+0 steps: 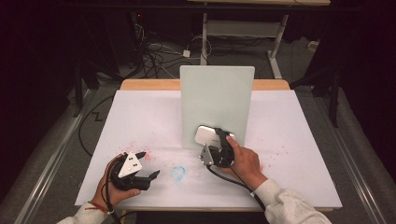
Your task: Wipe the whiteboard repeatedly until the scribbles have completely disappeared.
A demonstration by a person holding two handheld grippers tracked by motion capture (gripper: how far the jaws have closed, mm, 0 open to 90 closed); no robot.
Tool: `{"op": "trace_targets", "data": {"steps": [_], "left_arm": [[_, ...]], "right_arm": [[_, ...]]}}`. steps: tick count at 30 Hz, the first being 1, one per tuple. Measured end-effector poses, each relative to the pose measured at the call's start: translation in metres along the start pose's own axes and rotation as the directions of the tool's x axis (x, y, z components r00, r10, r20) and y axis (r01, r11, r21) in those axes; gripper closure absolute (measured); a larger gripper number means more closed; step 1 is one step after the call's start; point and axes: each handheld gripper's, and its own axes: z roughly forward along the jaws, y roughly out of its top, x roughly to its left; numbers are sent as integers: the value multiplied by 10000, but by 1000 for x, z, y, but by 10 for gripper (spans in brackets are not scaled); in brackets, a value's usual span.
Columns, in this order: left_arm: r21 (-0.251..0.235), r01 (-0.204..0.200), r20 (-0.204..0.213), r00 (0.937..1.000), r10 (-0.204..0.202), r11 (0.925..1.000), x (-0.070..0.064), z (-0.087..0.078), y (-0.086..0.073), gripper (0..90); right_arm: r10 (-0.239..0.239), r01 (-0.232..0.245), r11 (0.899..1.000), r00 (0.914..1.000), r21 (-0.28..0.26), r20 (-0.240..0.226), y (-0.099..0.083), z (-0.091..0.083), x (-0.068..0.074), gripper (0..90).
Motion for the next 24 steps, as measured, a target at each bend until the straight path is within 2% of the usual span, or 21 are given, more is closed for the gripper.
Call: {"op": "trace_targets", "data": {"steps": [9, 13, 19, 24], "left_arm": [[-6, 26, 54, 10000, -26, 10000, 0, 0, -1, 188], [-14, 37, 67, 10000, -37, 10000, 1, 0, -1, 188], [-53, 43, 52, 10000, -43, 10000, 1, -2, -2, 188], [-83, 37, 44, 10000, -37, 10000, 1, -4, -2, 188]], "right_arm": [[-124, 126, 9997, 9999, -204, 101, 32, 8, 5, 307], [122, -119, 9996, 9998, -262, 123, 39, 9, -1, 307], [622, -616, 9978, 9978, -251, 232, 40, 7, -12, 307], [533, -536, 9985, 9981, 99, 307, 33, 5, -13, 307]]}}
